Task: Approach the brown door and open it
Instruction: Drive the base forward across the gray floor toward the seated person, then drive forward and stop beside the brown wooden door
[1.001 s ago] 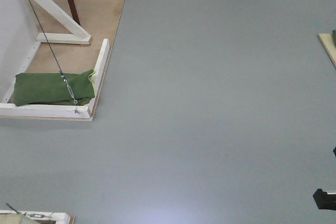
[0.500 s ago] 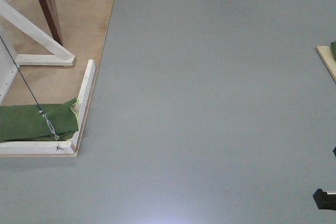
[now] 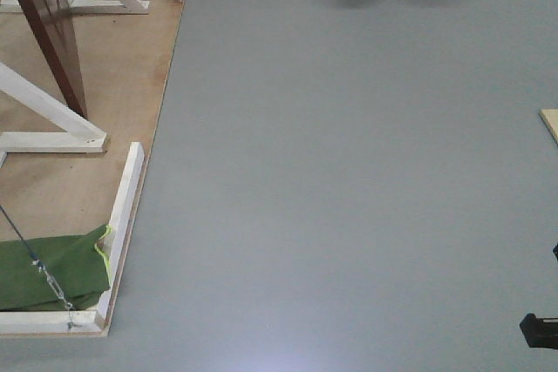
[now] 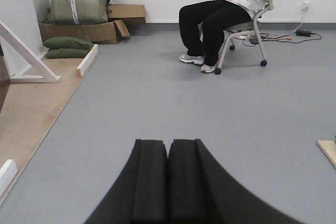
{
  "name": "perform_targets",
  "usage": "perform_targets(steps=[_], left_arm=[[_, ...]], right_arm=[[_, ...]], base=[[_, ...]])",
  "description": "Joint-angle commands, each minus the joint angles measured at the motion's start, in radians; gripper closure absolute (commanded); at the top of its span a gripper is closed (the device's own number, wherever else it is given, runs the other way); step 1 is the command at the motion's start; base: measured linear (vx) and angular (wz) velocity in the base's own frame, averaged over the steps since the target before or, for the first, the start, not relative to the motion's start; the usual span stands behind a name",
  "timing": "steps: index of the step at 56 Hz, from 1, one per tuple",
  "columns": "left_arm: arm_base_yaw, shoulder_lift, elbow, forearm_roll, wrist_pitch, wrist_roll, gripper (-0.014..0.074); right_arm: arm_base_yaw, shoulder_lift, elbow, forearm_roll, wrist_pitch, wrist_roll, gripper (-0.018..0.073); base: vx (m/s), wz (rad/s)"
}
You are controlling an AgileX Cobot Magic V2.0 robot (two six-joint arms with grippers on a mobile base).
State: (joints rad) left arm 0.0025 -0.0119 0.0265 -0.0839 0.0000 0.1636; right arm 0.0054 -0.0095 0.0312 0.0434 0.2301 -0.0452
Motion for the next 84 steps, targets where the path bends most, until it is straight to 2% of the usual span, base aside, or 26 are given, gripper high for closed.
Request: perform_targets(steps=[1,84], left_arm=[[0.002,-0.016,-0.018,-0.006,-0.085,-0.003,0.0603],[0.002,-0.015,-0.018,-0.006,-0.085,-0.003,0.0603]], right_arm=[[0.0,-0.016,0.005,-0.003,-0.081,-0.006,0.0559],[0.002,-0.015,0.005,-0.003,-0.081,-0.006,0.0559]], base=[[0.45,-0.01],[0.42,-0.03]])
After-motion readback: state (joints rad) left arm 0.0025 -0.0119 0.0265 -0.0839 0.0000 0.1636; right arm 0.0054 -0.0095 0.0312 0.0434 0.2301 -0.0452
